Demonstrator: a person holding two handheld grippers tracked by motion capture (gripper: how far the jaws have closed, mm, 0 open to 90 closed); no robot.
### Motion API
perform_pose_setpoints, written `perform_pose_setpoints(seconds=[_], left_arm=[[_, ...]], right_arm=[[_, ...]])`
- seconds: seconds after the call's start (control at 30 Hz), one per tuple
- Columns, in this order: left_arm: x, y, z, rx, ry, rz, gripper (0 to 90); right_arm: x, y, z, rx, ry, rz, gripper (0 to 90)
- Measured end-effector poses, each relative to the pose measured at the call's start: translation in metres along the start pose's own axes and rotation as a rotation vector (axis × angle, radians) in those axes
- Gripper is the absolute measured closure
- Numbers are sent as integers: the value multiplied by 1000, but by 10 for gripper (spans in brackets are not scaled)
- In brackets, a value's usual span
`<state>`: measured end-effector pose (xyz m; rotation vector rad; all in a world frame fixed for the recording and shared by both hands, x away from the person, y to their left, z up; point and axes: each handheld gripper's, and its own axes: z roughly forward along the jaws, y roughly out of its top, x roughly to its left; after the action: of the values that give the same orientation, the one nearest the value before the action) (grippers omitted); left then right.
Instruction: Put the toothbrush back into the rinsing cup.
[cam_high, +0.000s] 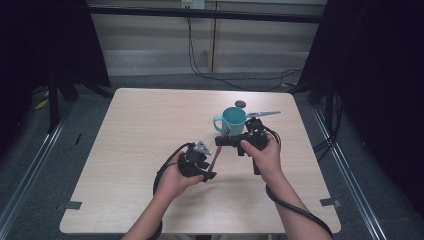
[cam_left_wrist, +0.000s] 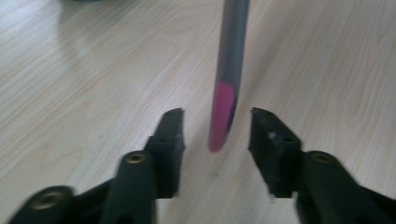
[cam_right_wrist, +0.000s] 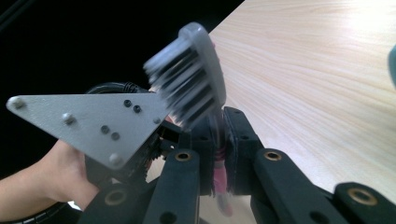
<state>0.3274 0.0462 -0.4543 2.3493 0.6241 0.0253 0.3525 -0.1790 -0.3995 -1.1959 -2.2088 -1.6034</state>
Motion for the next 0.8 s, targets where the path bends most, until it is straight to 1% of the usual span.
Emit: perform_pose_setpoints(seconds=[0.03,0.07,0.1,0.17,0.23,0.27,0.3,0.33,0.37,0.4,0.47,0.53,0.57,0.63,0.8], left_arm=[[1,-1,-1,-9,9,0,459],[3,-2,-2,-5,26,18,412],[4,-3,-4,-4,34,20,372],[7,-5,-7,-1,37,6,358],[8,-7,-10,25,33,-40,337],[10,-8,-11,34,34,-32,330],[10,-9,-12,28,39,-23,316],[10,-10,-12,26,47,-22,304],[11,-10,-13,32,58,-10,296],[10,-11,-13,23,60,-14,285],[11,-13,-15,24,58,-14,269],[12,-14,-16,23,64,-11,251],[13,-15,-17,13,58,-18,245],[14,-17,-19,0,60,-25,227],[18,-21,-22,-13,54,-46,201]], right_arm=[[0,0,-1,3,0,-5,841],[-1,1,-3,4,-9,-8,841],[-1,2,-4,1,-11,-8,841],[-2,3,-8,-10,-15,-11,841],[-2,5,-12,-13,-22,-15,840],[-1,6,-13,-13,-27,-16,841],[-2,7,-15,-17,-32,-18,841],[-2,7,-17,-20,-36,-22,840],[-1,8,-18,-22,-39,-22,840],[-1,9,-19,-22,-44,-26,840],[-2,11,-22,-24,-51,-28,840],[-2,12,-25,-27,-56,-26,840],[-2,13,-26,-29,-59,-32,840],[-3,14,-29,-31,-64,-29,840],[-4,17,-37,-39,-79,-31,840]])
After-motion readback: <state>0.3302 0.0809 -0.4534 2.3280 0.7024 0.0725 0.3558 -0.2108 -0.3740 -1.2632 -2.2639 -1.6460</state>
